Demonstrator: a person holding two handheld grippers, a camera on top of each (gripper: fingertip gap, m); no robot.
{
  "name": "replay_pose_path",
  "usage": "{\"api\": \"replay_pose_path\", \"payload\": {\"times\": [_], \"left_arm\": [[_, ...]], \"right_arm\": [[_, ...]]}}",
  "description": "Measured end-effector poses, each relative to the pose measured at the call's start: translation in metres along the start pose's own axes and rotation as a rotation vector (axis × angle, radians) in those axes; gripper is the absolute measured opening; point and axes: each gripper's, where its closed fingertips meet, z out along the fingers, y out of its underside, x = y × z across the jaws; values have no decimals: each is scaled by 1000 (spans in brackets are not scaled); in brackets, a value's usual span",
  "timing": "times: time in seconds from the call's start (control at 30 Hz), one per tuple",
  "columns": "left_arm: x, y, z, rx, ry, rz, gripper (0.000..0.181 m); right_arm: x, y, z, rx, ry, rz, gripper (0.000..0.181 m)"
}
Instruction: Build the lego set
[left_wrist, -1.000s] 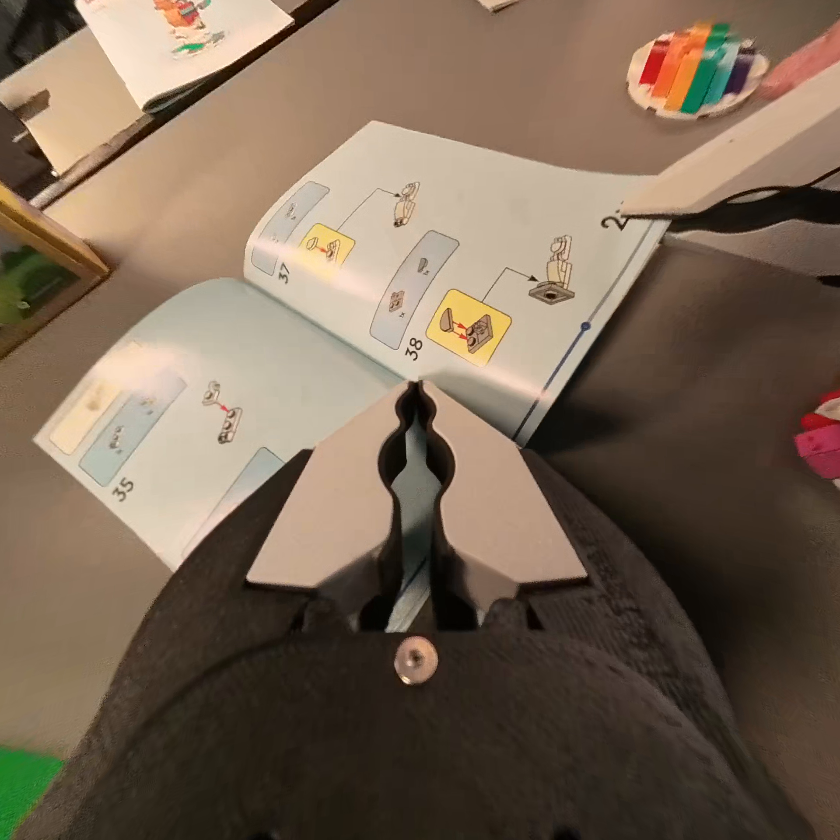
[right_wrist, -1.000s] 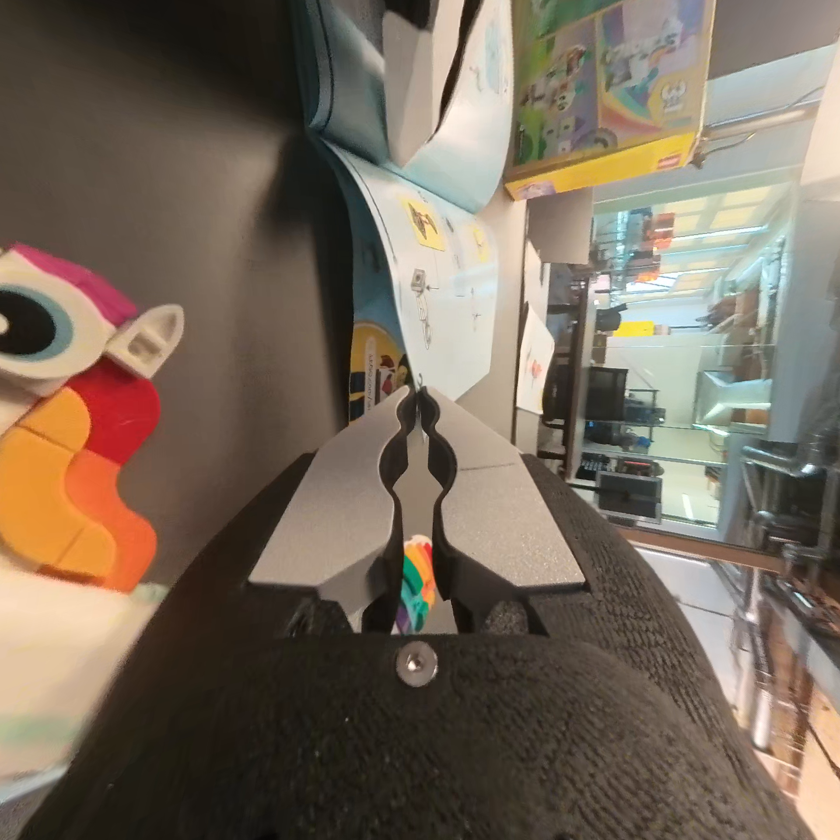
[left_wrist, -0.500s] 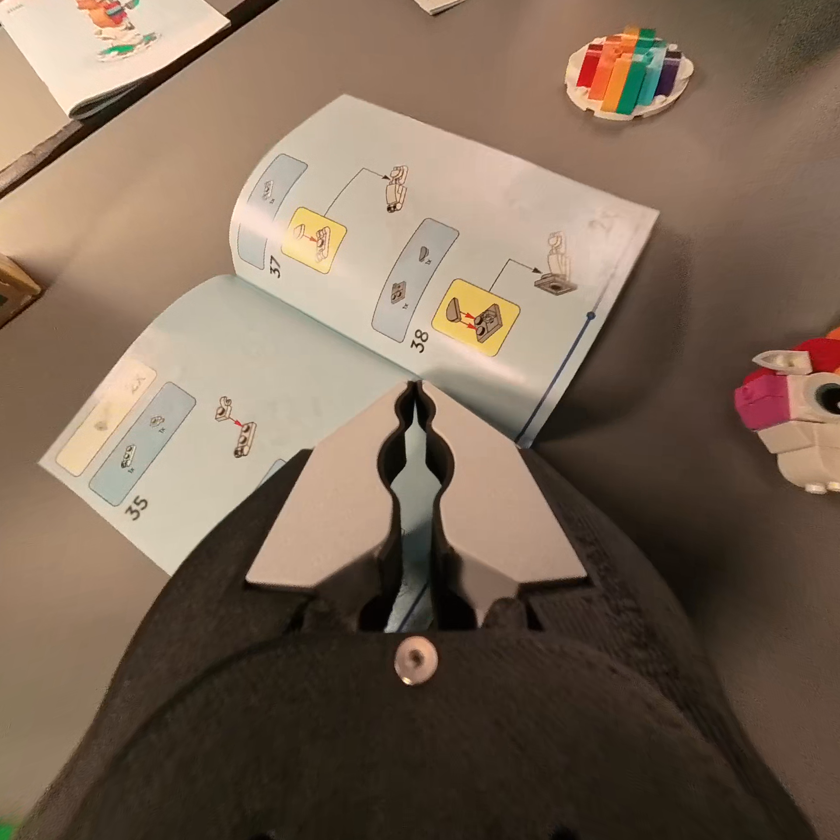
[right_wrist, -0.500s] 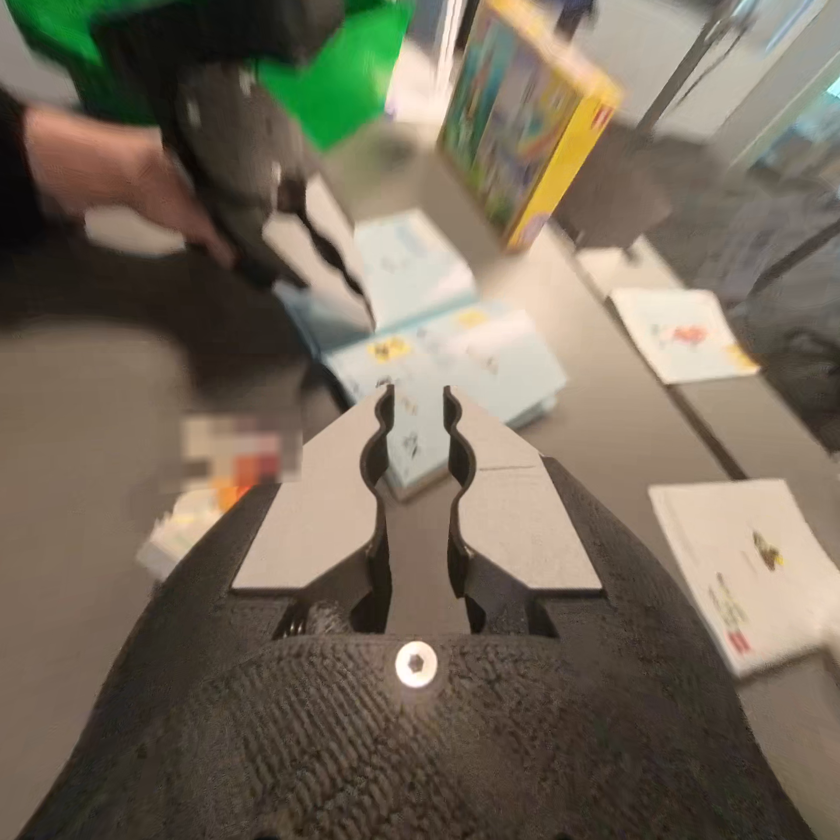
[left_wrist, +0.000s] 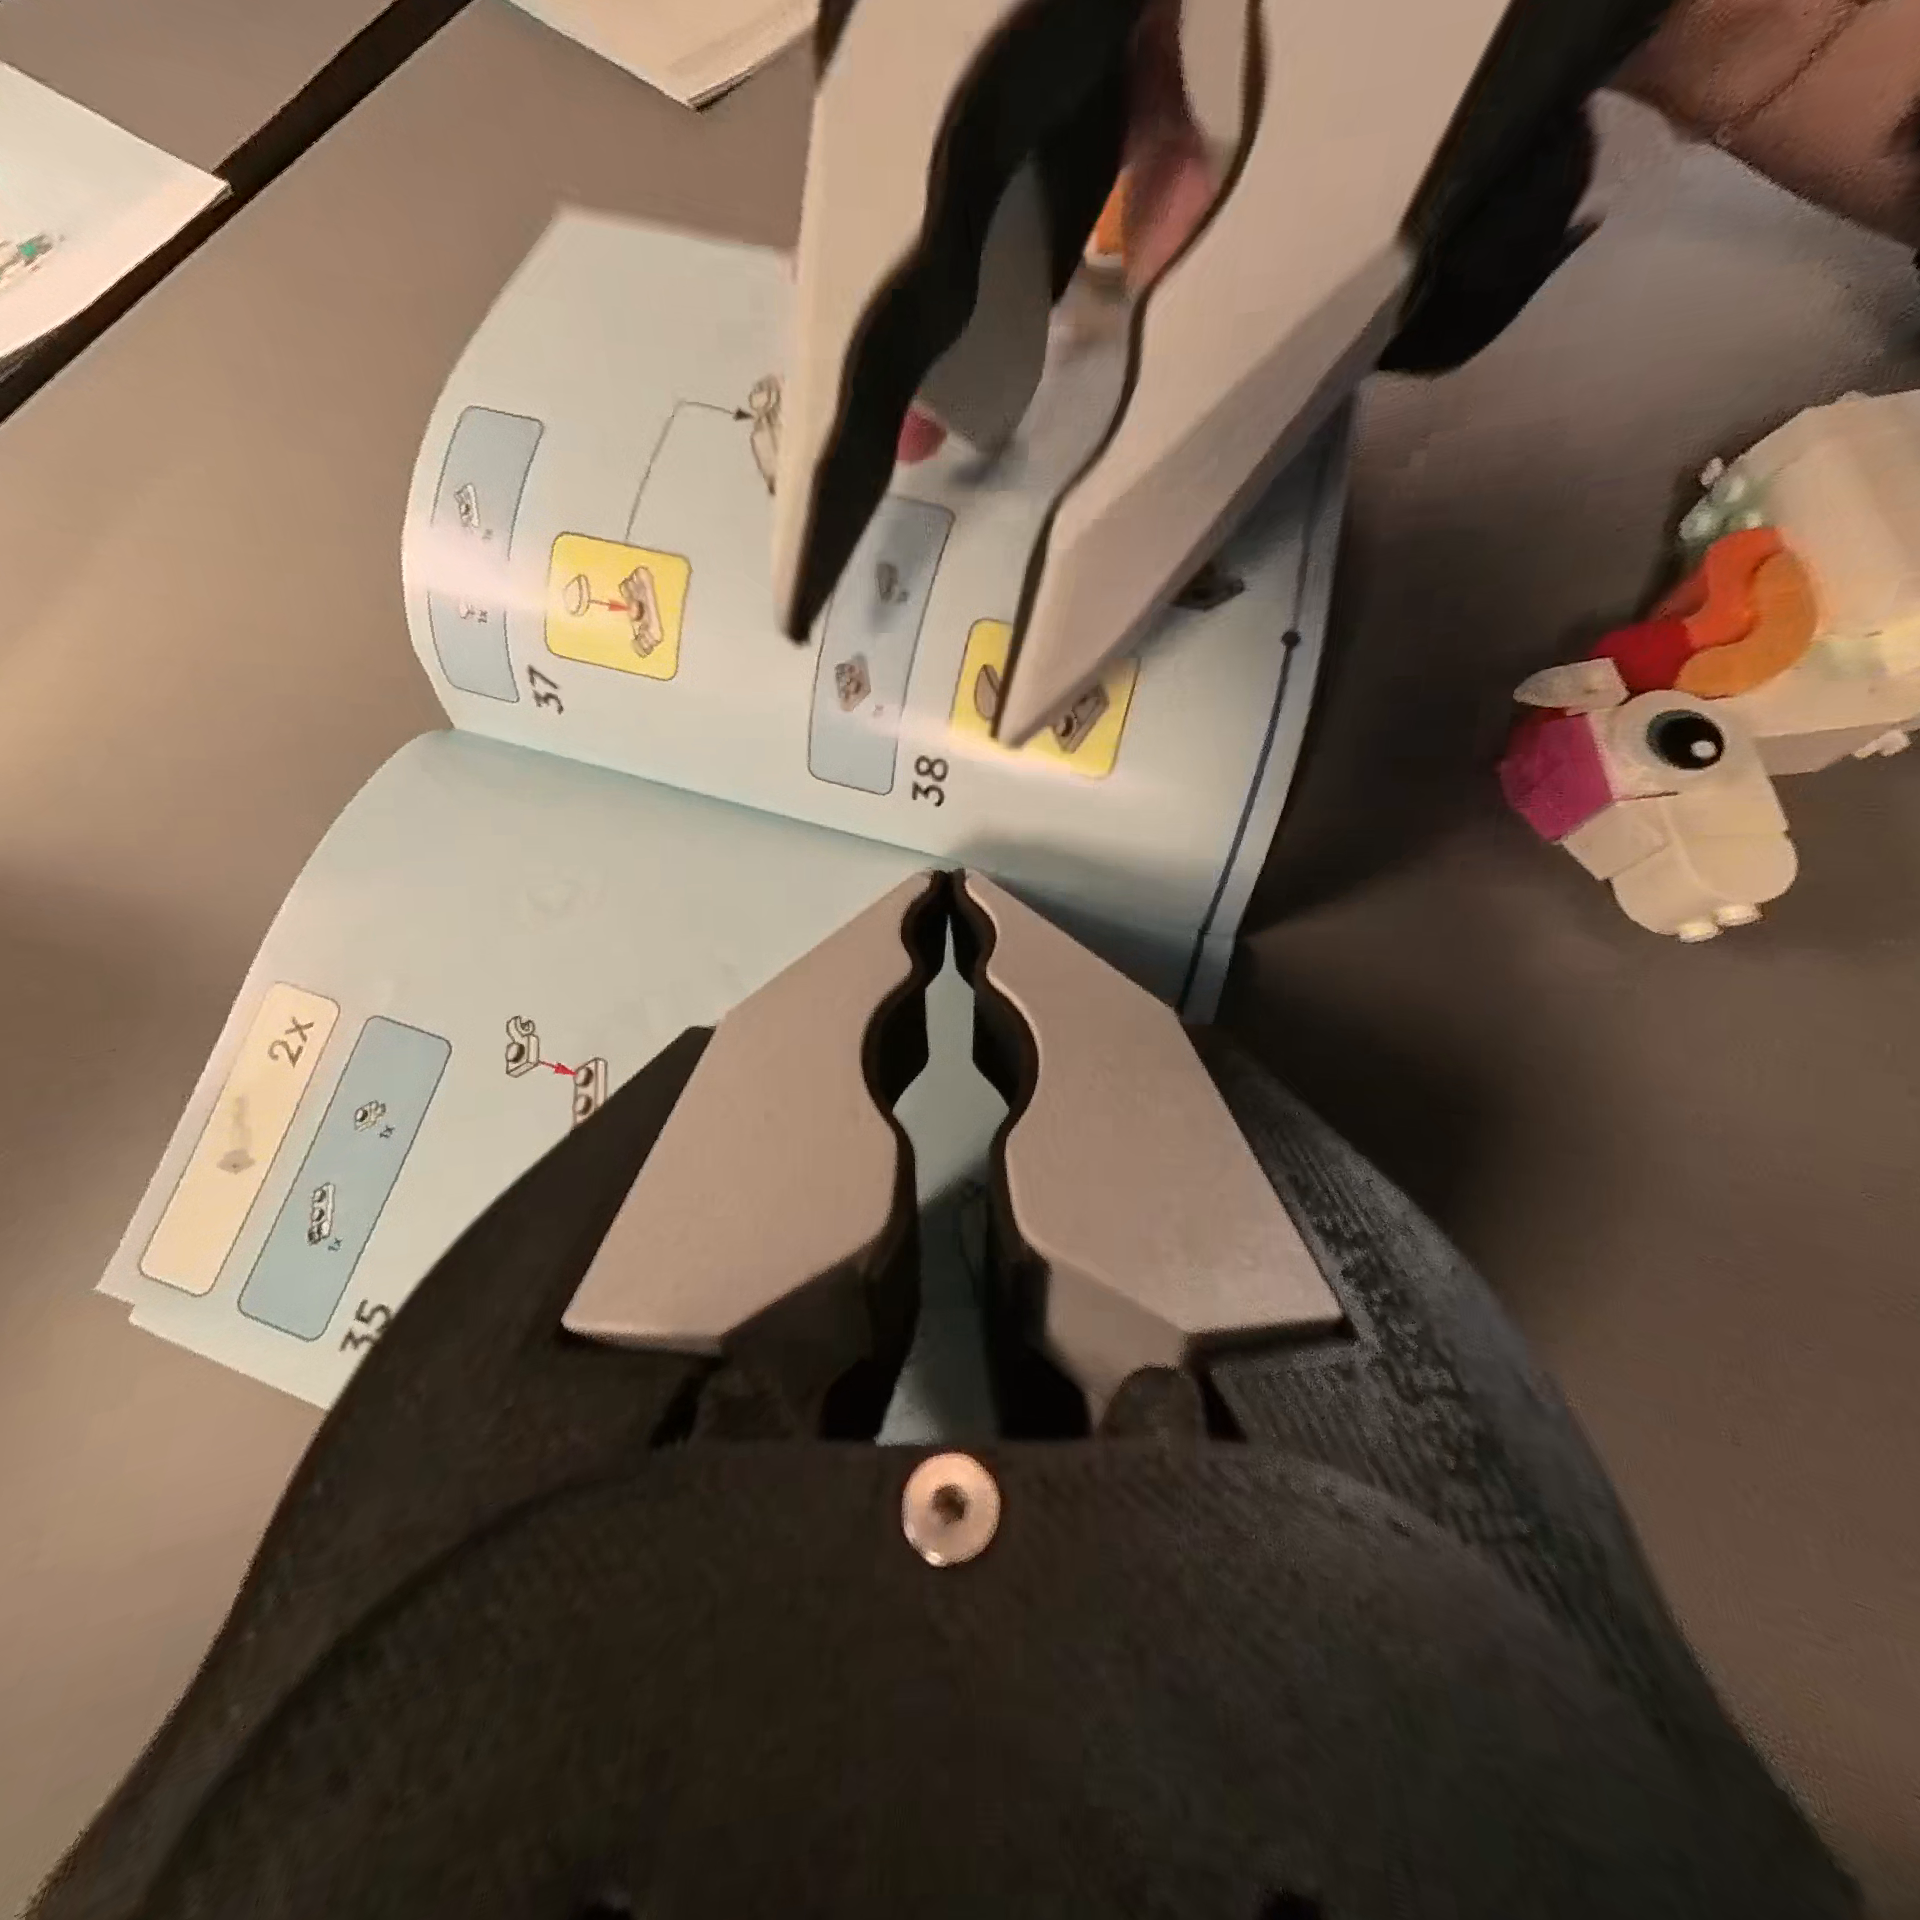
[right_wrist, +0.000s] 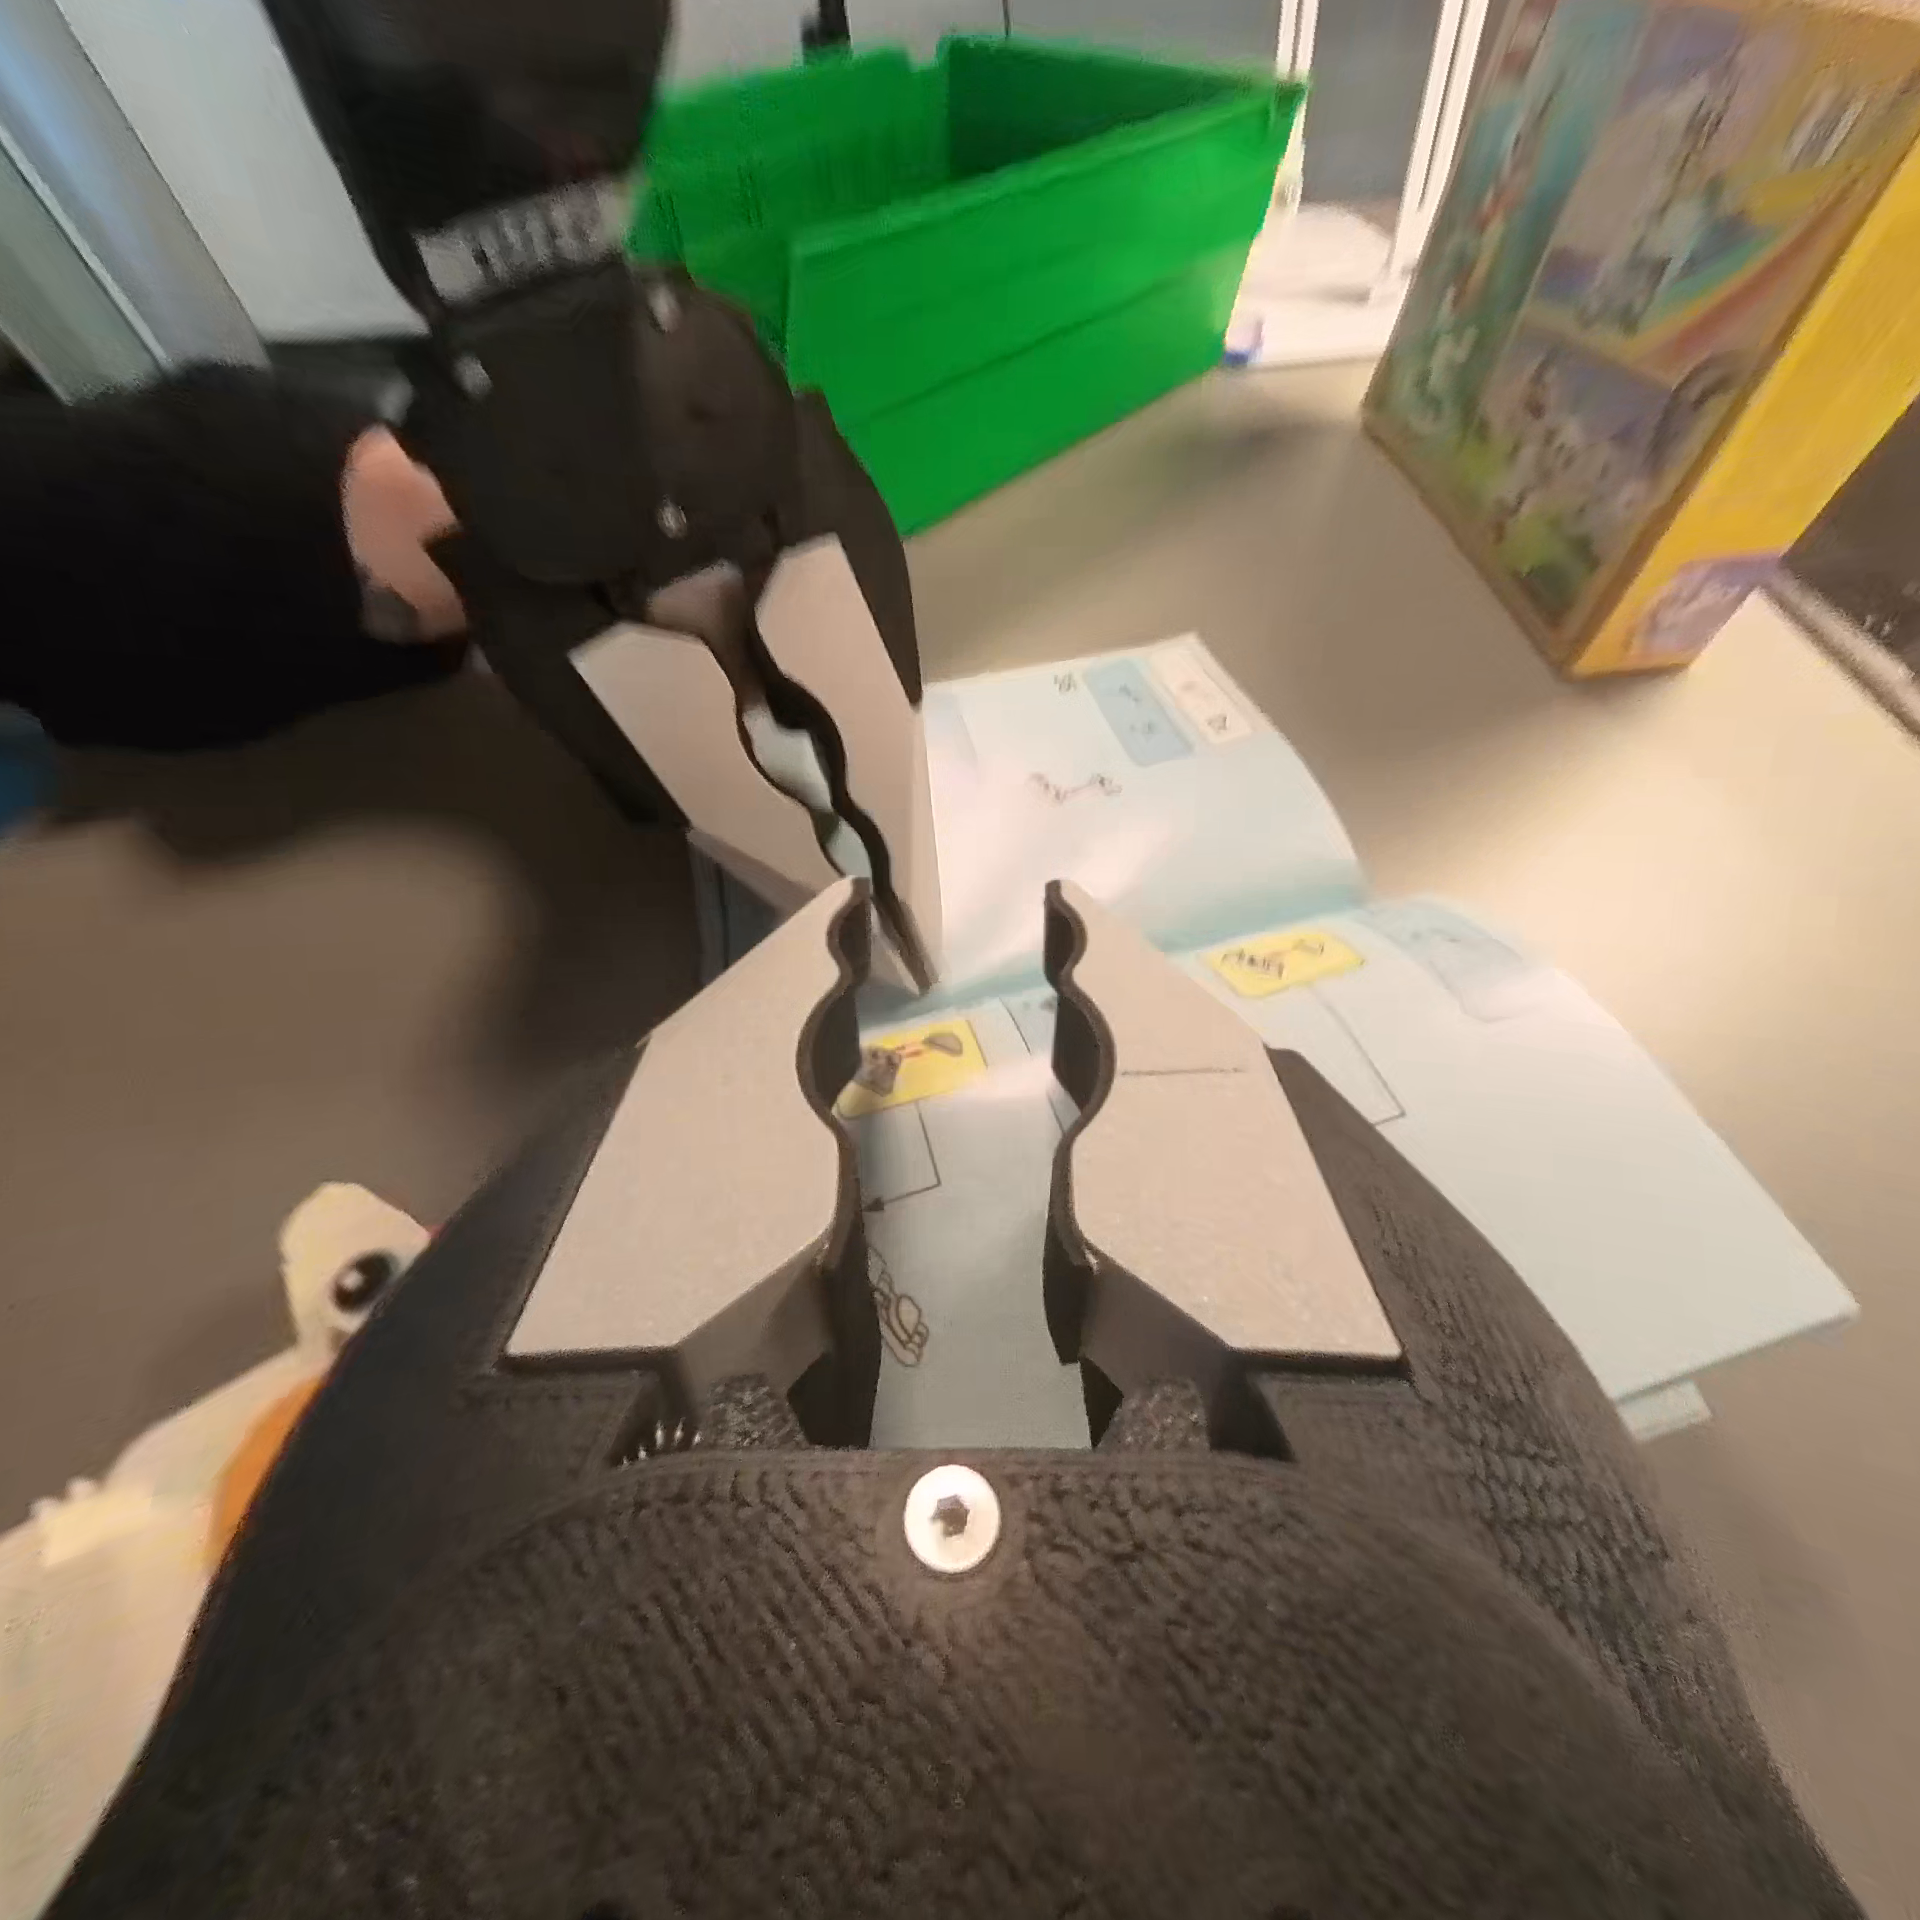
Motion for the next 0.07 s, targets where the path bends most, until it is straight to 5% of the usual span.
{"api": "replay_pose_path", "payload": {"times": [0.03,0.07], "left_arm": [[0,0,0,1,0,9,0],[0,-1,0,2,-2,14,0]], "right_arm": [[2,10,2,-49,10,-12,33],[2,18,3,-87,15,-22,33]]}}
